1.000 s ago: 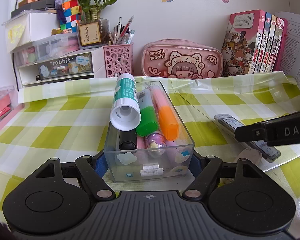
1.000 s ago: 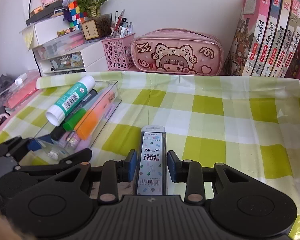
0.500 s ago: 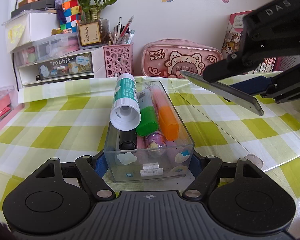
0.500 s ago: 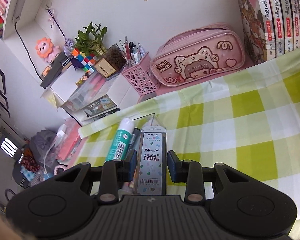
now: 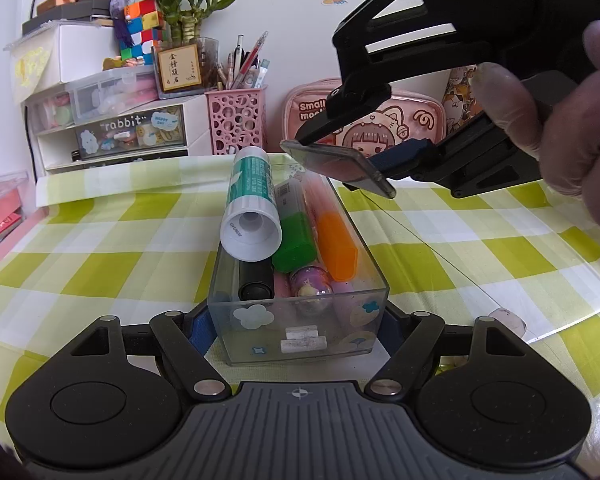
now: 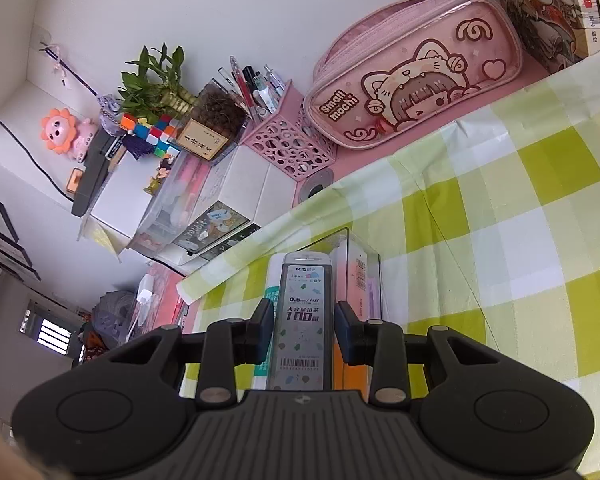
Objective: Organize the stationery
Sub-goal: 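Carry the pencil-lead case into the tray and open the right tool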
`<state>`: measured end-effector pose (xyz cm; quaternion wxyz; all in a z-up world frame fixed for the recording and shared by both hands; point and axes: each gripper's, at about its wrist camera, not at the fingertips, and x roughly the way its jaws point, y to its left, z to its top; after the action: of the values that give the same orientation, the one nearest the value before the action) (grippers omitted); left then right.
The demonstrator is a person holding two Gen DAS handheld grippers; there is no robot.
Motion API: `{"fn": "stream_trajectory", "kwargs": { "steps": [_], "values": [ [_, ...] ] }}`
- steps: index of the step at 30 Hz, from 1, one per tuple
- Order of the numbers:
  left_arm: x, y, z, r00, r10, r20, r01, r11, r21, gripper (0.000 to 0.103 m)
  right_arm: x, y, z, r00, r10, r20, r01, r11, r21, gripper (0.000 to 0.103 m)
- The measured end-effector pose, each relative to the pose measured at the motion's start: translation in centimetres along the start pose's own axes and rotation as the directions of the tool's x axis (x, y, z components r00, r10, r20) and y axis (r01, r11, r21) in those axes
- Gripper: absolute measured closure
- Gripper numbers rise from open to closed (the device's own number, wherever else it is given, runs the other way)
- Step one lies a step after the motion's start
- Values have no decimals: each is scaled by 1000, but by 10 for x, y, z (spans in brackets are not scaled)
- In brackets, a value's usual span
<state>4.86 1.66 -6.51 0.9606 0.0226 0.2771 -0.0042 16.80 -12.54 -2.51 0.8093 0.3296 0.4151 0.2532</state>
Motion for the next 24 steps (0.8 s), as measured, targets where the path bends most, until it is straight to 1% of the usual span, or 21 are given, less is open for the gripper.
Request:
{"fn": "stream_trajectory", "kwargs": {
  "steps": [12, 18, 24],
  "values": [
    [0, 0, 0, 1000, 1, 0, -1, 1000, 0, 28, 16, 1, -2, 999, 1, -45, 0, 1000, 28, 66],
    [0, 0, 0, 1000, 0, 0, 0, 1000, 0, 28, 13, 3, -1, 999, 7, -37, -6, 1000, 13, 65],
    [0, 0, 0, 1000, 0, 0, 0, 1000, 0, 28, 0, 5, 1, 1000, 12, -18, -13, 1000, -21, 65]
  ]
}}
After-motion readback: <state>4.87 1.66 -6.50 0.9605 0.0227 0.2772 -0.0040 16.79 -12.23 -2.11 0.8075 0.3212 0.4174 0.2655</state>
